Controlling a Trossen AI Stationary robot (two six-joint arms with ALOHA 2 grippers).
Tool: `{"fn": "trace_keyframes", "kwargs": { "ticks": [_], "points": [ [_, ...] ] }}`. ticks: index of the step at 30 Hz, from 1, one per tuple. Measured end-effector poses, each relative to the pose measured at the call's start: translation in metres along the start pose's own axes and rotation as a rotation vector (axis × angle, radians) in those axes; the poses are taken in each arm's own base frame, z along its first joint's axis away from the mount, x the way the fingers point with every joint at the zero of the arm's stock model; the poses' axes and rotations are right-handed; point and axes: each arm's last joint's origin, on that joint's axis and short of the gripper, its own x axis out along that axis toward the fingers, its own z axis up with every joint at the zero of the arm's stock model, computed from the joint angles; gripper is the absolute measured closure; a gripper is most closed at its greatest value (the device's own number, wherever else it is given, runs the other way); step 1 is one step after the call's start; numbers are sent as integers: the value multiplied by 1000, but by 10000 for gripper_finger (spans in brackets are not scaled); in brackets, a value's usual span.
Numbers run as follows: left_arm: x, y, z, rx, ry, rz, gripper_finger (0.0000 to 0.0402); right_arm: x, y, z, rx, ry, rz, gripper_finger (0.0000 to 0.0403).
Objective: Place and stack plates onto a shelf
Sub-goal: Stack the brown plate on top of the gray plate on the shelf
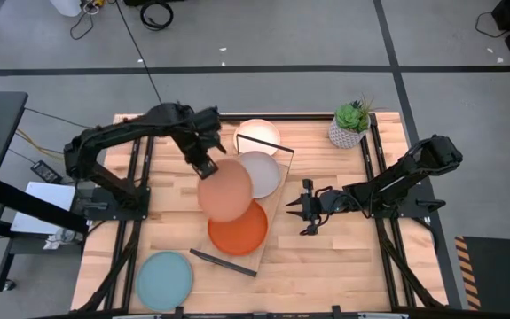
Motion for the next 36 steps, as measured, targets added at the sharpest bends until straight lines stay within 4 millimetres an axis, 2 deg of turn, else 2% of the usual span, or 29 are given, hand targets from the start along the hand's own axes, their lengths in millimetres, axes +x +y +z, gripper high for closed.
{"fn": "trace_keyframes", "kwargs": {
  "ticks": [9, 13, 23, 28, 32, 36],
  "points": [
    [51, -47, -3, 54, 178, 8, 383, 0, 0, 0, -10, 0, 0, 300],
    [60, -57, -7, 119, 214, 11, 384, 0, 0, 0, -10, -5, -1, 300],
    [58, -49, 1, 111, 172, 8, 385, 0, 0, 1, -30, -10, -1, 300],
    [55, -35, 25, 94, -51, 110, 385, 0, 0, 1, -33, -11, -2, 300],
    [46, -19, 51, -31, -285, 165, 381, 0, 0, 1, -31, -14, -2, 300],
    [39, -1, 64, -93, -367, 152, 379, 0, 0, 1, -27, -13, -2, 300]
  ]
}}
